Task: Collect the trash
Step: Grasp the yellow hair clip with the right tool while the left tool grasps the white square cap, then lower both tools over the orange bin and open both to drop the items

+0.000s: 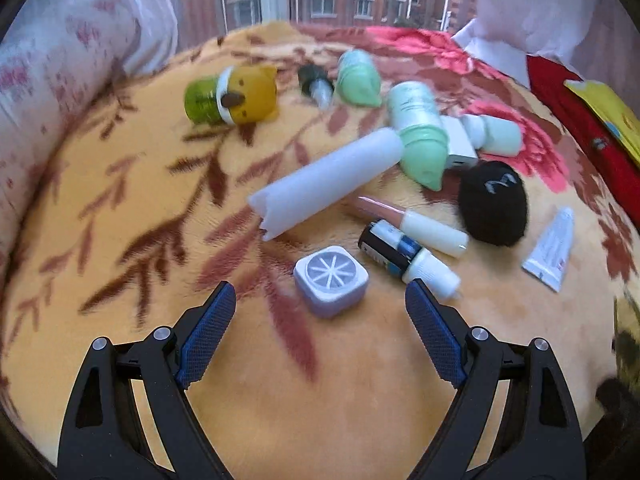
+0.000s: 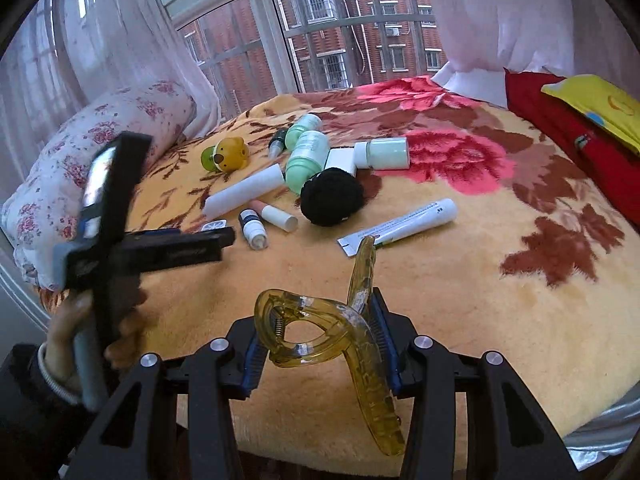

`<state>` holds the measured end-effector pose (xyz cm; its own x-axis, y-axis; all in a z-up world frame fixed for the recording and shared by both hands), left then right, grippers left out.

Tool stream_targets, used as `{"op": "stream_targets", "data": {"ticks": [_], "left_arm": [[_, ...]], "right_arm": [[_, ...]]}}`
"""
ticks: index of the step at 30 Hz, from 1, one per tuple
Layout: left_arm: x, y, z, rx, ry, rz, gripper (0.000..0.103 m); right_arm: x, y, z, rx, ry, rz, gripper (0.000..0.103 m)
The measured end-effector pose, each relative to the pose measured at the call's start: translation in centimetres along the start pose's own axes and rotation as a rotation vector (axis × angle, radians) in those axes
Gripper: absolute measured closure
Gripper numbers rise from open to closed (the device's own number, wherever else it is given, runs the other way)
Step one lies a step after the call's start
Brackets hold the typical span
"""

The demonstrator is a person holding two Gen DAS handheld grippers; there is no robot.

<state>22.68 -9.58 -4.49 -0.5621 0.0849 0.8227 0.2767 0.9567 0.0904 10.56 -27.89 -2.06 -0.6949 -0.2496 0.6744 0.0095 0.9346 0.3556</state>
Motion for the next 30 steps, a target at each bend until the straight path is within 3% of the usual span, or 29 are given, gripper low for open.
{"op": "stream_targets", "data": {"ticks": [5, 10, 14, 22, 30], "left_arm": [[-2.6, 0.3, -0.4, 0.011, 0.067, 0.004, 0.018], [-2.6, 0.5, -0.4, 0.019, 0.043, -0.008, 0.033], [-2.2, 0.5, -0.3, 0.024, 0.000, -0.014, 0.066], [0.5, 1.6, 1.7, 0.093, -0.080, 0.051, 0.067], [9.4, 1.1, 11.1, -0.006, -0.162, 0.016, 0.066]], "right_arm": [[-0.5, -0.1, 0.3, 0.001, 0.014, -0.017, 0.057], [-1.1, -0.1, 0.8, -0.008, 0.031, -0.022, 0.057], [-1.1, 0.2, 1.6, -0.015, 0.043, -0.025, 0.057], [0.5, 2.0, 3.4, 0.003, 0.039, -0.024, 0.057], [2.5, 5.5, 7.3, 0.091, 0.007, -0.004, 0.057]]}}
Point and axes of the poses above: each gripper's, at about its wrist camera, not at the fingertips, and x roughly against the way its jaws point, y to its left, z to its underside, the point moved 1 cm from there along -x, roughly the way its jaws point, and after that the axes turned 13 degrees about -x, right-handed, at the moved point
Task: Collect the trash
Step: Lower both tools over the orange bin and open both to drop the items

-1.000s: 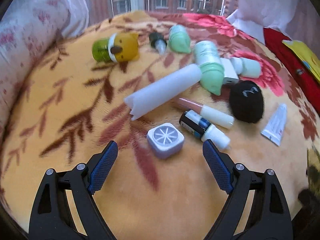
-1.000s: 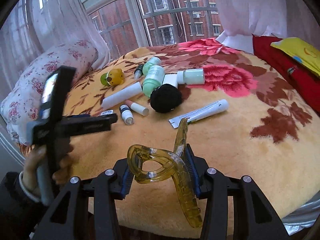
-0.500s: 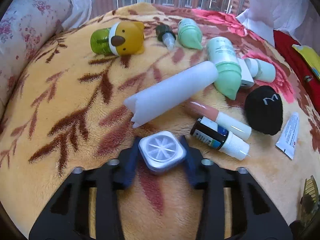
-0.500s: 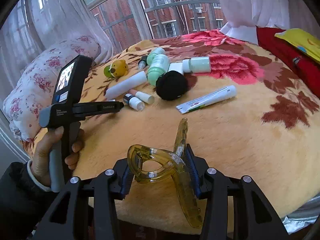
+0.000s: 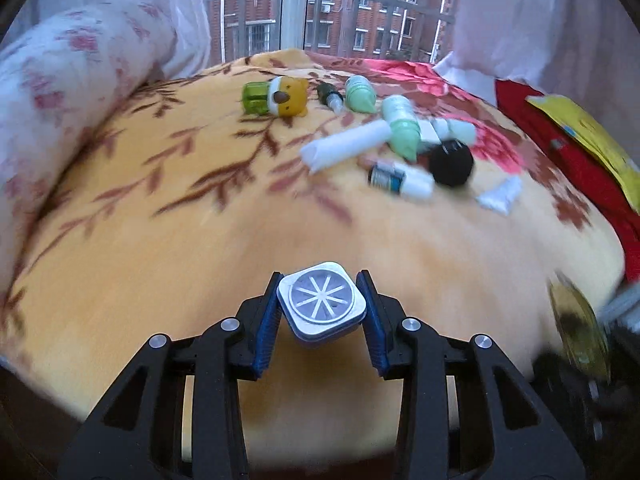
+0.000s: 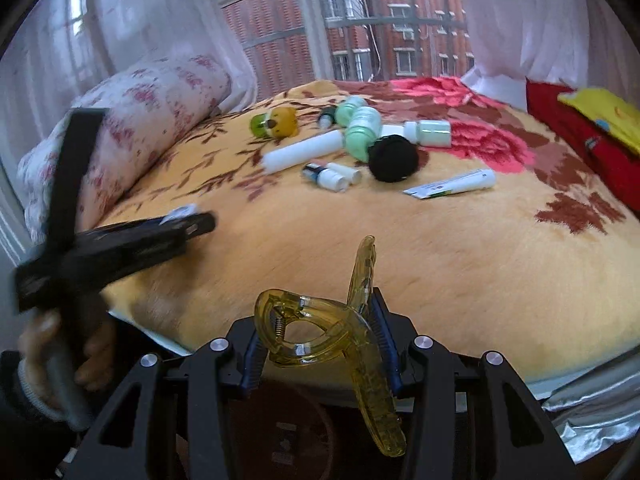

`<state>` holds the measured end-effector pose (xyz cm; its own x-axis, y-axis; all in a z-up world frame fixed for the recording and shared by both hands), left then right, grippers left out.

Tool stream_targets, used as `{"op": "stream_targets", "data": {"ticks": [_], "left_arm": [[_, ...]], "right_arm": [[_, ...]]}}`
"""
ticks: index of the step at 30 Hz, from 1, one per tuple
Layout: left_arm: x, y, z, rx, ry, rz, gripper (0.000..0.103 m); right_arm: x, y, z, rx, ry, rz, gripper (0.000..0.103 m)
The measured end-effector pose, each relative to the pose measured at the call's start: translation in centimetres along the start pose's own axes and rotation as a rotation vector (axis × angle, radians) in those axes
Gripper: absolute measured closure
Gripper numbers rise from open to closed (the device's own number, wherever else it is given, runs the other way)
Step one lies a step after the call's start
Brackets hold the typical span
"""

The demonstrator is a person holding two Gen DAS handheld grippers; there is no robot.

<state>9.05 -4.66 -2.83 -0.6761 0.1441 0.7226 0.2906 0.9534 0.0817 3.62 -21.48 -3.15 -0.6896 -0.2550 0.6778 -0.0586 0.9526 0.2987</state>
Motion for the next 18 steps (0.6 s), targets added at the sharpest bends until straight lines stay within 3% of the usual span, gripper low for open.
{"op": "stream_targets", "data": {"ticks": [4, 8, 11, 13, 18], "left_arm": [[3.8, -0.3, 5.6, -0.038, 0.004, -0.003, 0.066], [5.1, -1.3, 10.1, -0.109, -0.001, -0.023, 0.066], [3.5, -1.6, 12.8, -0.128, 0.071, -0.017, 0.066], [1.7, -1.3, 14.4, -0.089, 0.144, 0.019, 0.066], [-0.7, -1.1, 15.6, -0.057, 0.227, 0.040, 0.066]], "right_arm": [[0.6, 1.7, 2.6, 0.029, 0.015, -0.023, 0.057], [0.3, 2.9, 6.1, 0.050, 0.079, -0.044, 0.057], [-1.0, 3.4, 8.7, 0.064, 0.152, -0.034, 0.057], [-2.2, 3.3, 10.0, 0.067, 0.200, -0.024, 0.057], [-4.8, 3.3, 12.1, 0.083, 0.292, 0.006, 0.057]]}}
Point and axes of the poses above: each gripper's, at about its wrist camera, not at the fingertips, and x roughly against the way its jaws point, y to its left, z to its underside, the point moved 1 cm from there along -x, roughly the way its jaws point, and after that the axes turned 13 degrees about -x, right-handed, at the moved point
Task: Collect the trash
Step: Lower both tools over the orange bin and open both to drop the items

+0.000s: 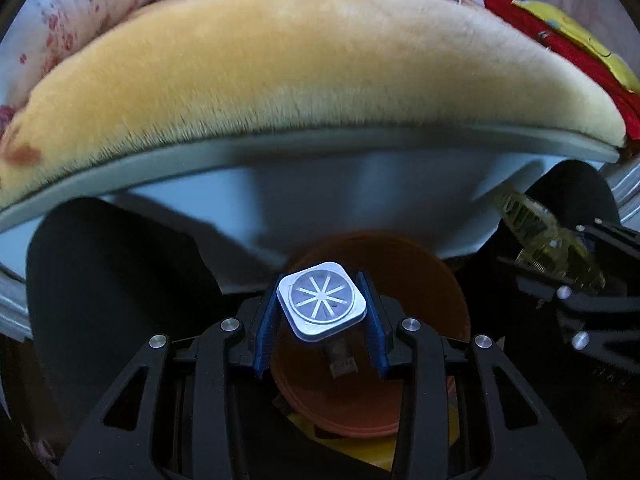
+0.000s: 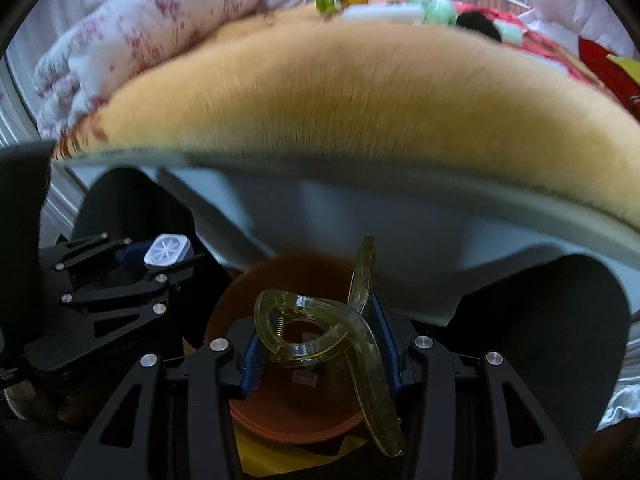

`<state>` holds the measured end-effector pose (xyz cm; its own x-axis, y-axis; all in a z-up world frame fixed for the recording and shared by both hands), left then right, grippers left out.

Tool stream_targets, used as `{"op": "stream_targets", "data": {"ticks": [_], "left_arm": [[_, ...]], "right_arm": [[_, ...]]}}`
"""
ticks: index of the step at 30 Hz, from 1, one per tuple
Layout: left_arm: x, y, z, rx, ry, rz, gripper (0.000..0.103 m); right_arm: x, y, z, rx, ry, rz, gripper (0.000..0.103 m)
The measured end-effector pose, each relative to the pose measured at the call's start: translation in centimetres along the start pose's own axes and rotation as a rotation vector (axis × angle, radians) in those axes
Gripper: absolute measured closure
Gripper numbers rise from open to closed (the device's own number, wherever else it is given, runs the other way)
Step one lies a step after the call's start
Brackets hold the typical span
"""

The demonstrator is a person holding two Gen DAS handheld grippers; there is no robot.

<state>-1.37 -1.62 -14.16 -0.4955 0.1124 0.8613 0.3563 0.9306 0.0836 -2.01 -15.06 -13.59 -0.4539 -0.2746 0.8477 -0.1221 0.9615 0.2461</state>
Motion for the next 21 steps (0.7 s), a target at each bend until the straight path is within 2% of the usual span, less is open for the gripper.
{"op": "stream_targets", "data": {"ticks": [6, 18, 19, 21], "left_arm": [[-1.1, 0.0, 0.1, -0.007, 0.035, 0.003, 0.066], [-2.3, 0.1, 0.6, 0.007, 0.061, 0.007, 0.065], [-2.0, 0.0, 0.5, 0.009, 0.059, 0.005, 0.064], [-1.8, -0.2, 0.7, 0.012, 0.051, -0.001, 0.049]], "right_arm": [[-1.8, -0.4, 0.5, -0.028, 0.064, 0.005, 0.057], [-3.1, -0.5, 0.5, -0.024, 0.095, 0.013, 0.055], [-3.3, -0.4, 0.5, -0.030, 0.087, 0.020, 0.053], [-3.1, -0.3, 0.6, -0.033, 0.082, 0.024, 0.049]]}}
Point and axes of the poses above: each gripper's, at about its wrist camera, not at the fingertips, and x roughly against the way its jaws point, y to its left, z to its underside, the point moved 1 cm from there along -x, roughly the way its jaws point, and after that the axes turned 13 degrees about -x, right-handed, at the moved point
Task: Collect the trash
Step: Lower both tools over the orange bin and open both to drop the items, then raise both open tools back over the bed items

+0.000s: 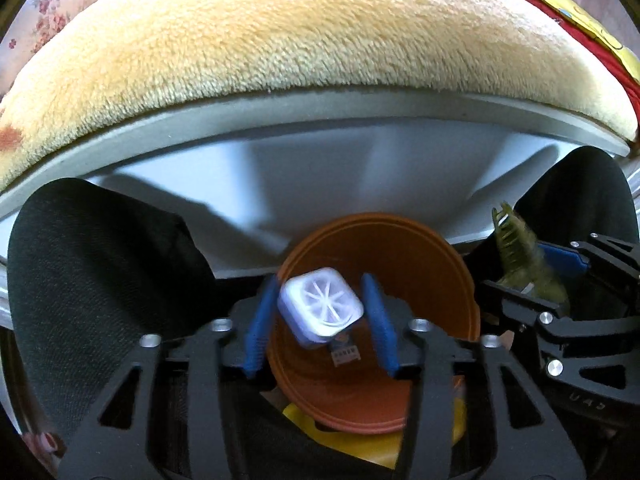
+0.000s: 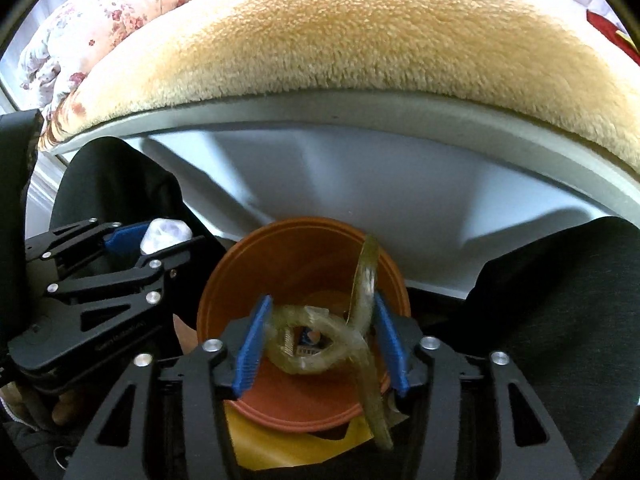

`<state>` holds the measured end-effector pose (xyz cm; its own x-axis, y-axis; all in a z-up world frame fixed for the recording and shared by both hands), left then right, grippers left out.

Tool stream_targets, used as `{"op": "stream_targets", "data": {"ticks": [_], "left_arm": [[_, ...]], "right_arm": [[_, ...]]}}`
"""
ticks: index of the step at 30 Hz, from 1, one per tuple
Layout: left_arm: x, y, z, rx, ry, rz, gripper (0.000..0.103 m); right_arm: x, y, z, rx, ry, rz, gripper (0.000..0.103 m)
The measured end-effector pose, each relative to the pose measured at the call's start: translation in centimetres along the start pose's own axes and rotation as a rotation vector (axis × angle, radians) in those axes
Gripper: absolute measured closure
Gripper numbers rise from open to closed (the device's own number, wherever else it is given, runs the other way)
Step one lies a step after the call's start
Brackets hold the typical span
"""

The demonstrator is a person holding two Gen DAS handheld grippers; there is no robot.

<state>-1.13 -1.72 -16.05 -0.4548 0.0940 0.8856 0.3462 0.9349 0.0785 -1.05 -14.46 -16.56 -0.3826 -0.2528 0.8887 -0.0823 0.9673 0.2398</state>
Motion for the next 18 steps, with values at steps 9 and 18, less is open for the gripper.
{"op": "stream_targets", "data": {"ticks": [9, 18], "left_arm": [[0.21, 0.17, 0.04, 0.010, -0.006, -0.007, 0.046], [0.01, 0.37, 0.03, 0.023, -0.004, -0.004, 0.043]], "right_arm": [[0.06, -0.36, 0.11, -0.021, -0.018, -0.004, 0.048], [0.38, -0.65, 0.52, -0.033, -0.027, -0.001, 0.044]]}}
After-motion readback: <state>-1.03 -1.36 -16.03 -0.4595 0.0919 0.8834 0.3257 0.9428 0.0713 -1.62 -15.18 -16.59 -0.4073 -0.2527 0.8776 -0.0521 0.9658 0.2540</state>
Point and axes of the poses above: each gripper's, at about its wrist camera, not at the fingertips, and x roughly against the way its jaws point, y to its left, z to its underside, the point moved 1 cm from there along -x, roughly the way its jaws point, and after that the axes turned 13 degrees about -x, right-handed, at the moved point
